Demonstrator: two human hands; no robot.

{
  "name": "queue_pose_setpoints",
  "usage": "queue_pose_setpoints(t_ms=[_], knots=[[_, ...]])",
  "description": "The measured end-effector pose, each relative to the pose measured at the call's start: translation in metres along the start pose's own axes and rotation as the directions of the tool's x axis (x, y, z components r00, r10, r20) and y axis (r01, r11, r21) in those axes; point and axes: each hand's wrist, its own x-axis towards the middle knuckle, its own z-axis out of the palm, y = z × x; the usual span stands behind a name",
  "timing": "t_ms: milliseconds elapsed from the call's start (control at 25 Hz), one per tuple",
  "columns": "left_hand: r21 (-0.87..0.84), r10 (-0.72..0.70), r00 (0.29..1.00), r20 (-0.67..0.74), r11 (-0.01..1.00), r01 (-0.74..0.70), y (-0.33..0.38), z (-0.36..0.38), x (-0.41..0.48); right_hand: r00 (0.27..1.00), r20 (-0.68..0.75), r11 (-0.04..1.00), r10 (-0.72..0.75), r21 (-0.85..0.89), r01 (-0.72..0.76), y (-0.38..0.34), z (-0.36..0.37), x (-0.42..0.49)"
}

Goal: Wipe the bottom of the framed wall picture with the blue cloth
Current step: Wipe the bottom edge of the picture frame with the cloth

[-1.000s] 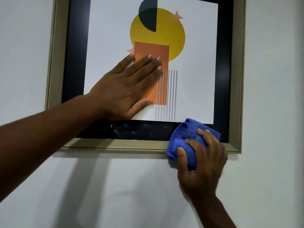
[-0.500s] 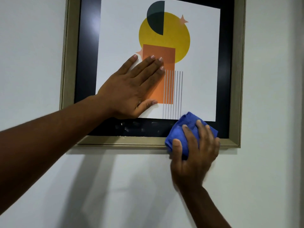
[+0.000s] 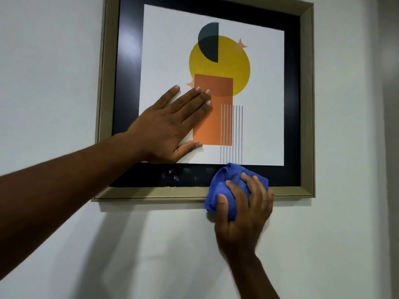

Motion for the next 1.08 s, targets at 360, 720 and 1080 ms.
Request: queue_pose_setpoints(t_ms=[360, 720, 1080], knots=[[-0.022, -0.071, 0.997, -0.026, 0.997, 0.070, -0.005, 0.003, -0.003, 0.996, -0.027, 0.996, 0.085, -0.004, -0.086, -0.028, 0.020, -0.004], [-0.020, -0.057, 0.998, 0.004, 0.998, 0.057, -0.013, 0.001, -0.016, 0.988, -0.048, 0.988, 0.150, -0.022, -0.151, -0.076, 0.035, -0.007], [-0.020, 0.022, 0.999, 0.050, 1.000, -0.021, -0.024, -0.005, -0.021, 0.997, -0.012, 0.996, 0.081, -0.041, -0.082, -0.096, 0.044, -0.015]])
